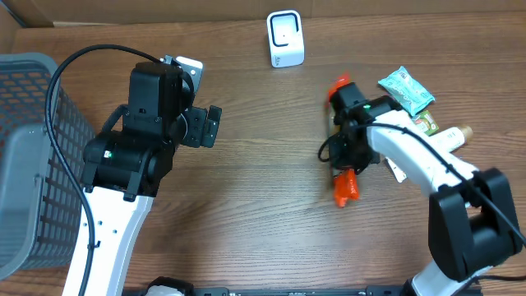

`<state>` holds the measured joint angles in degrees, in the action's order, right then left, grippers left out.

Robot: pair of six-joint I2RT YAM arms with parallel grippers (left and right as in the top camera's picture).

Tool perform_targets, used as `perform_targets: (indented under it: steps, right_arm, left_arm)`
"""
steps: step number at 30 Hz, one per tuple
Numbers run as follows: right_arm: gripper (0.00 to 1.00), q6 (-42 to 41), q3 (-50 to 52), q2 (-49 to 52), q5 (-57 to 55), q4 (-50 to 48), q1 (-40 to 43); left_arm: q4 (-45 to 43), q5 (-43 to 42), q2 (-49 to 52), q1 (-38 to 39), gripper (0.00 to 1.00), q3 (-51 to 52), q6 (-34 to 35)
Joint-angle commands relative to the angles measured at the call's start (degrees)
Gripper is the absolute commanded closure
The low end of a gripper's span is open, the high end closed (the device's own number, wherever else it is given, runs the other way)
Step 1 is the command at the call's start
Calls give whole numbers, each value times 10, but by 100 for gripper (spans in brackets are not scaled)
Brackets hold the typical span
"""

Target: Scan the item barcode

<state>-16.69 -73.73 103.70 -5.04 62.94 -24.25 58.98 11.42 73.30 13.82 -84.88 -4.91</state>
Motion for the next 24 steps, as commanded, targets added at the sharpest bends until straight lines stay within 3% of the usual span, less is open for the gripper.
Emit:
perform_targets:
  steps: [1,6,11,13,21,24]
  right_arm:
    - [96,-105,-24,-18,-184,27,-52]
    - [94,-101,-24,45,-207,31,-108]
    - [52,-12,-24,84,-164,27,-154]
    - [44,9,-24,85,-142,26,-171]
    - [32,37,-68,81,-6,20,-198]
    - [31,28,-89,75,-17,33,-184]
  left_arm:
    - [0,6,2,1,0,-5,-9]
    - [0,6,2,1,1,-5,-9]
    - [0,6,2,1,0,-5,-9]
    - [0,6,2,1,0,-5,-9]
    - [0,6,2,1,1,-5,-9]
    - [0,6,2,1,0,-5,-9]
